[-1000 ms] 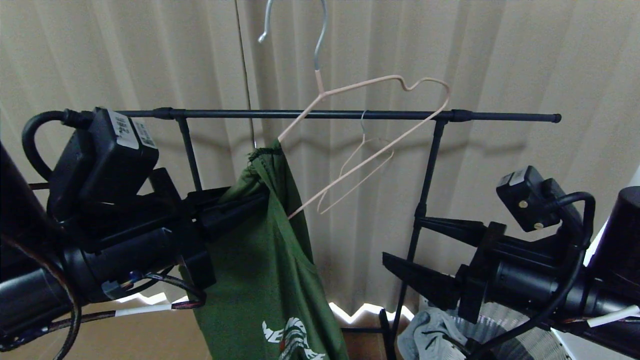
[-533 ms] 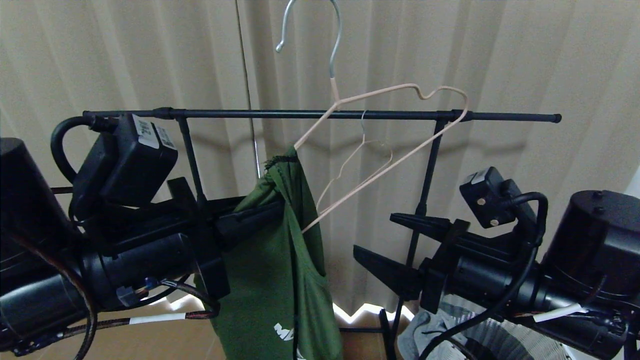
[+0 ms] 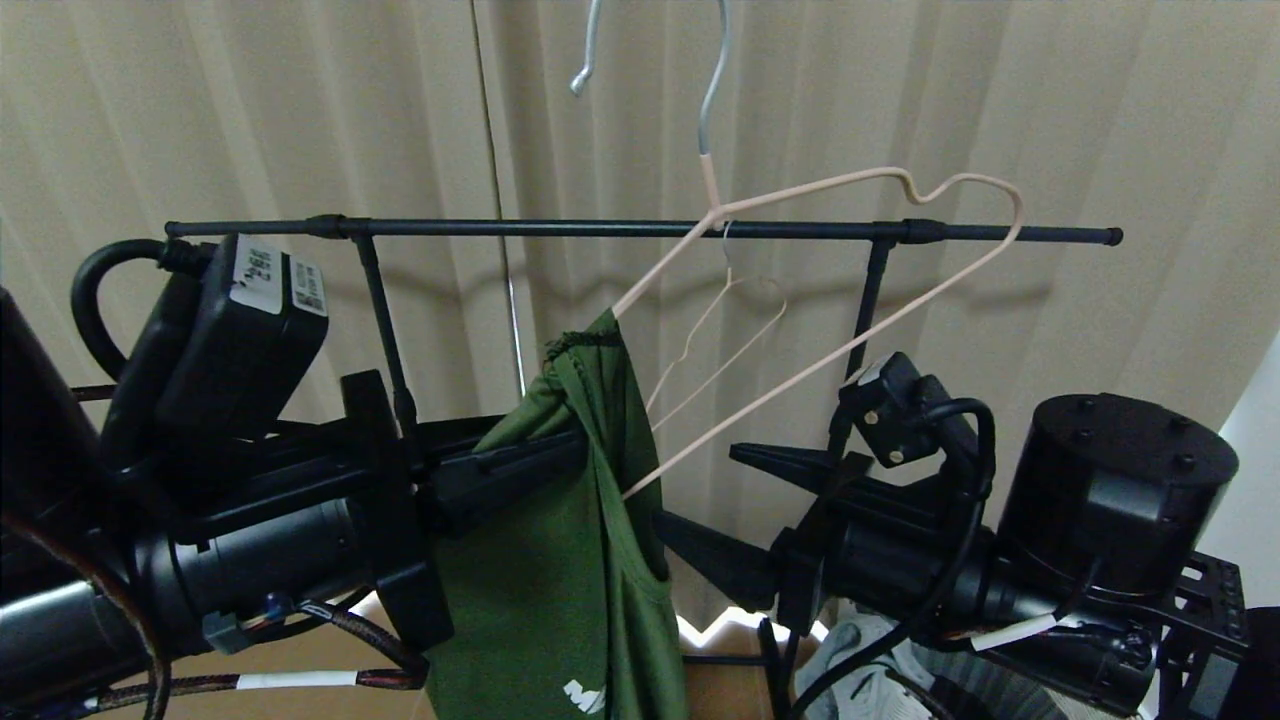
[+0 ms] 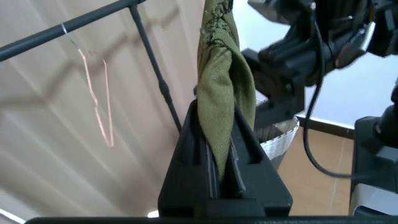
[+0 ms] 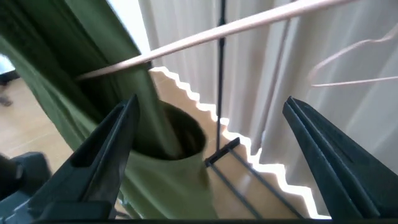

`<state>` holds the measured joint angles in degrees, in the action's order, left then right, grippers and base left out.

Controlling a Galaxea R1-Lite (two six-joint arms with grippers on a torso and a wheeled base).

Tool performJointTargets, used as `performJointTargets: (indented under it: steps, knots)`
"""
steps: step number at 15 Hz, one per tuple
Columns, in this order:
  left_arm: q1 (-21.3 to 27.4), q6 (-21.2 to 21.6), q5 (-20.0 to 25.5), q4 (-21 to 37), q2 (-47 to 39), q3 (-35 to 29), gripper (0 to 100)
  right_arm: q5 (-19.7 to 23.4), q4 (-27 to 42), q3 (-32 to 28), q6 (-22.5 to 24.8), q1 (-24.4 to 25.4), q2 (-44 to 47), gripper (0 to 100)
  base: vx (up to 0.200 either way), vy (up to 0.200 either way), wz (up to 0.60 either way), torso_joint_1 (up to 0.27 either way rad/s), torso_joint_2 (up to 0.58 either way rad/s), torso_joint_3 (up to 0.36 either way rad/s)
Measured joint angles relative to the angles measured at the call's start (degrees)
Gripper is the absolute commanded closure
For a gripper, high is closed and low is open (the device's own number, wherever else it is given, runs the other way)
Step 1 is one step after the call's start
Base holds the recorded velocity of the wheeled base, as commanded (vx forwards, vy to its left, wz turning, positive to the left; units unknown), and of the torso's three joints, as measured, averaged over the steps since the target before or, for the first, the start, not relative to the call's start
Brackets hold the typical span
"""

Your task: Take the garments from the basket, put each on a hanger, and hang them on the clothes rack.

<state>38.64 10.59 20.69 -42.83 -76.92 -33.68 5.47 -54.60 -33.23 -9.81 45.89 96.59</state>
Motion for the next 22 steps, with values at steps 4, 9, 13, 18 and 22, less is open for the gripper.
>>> performJointTargets:
  steps: [4,9,13,18,22]
  knots:
    - [0.1,-1.6,2.6,0.0,0.8,-0.4,100,-0.1,0.0,-0.3,-0.1,0.3,2.8,0,0.0,0.0,0.0,0.0,0.0,0.0]
    - [-0.1,-2.0,3.3,0.0,1.6,-0.7,100,-0.3,0.1,2.0,0.0,0.4,5.5,0,0.0,0.0,0.0,0.0,0.0,0.0]
    - [-0.6,-2.0,3.3,0.0,1.7,-1.2,100,-0.5,0.0,6.3,0.2,0.4,5.8,0,0.0,0.0,0.0,0.0,0.0,0.0]
    - [-1.6,-2.1,3.3,-0.1,1.8,-1.5,100,-0.7,0.7,9.4,0.5,-0.9,6.1,0,0.0,0.0,0.0,0.0,0.0,0.0]
    - [-2.5,-2.0,3.3,0.2,1.7,-1.3,100,-1.0,0.7,10.8,0.8,-3.7,6.1,0,0.0,0.0,0.0,0.0,0.0,0.0]
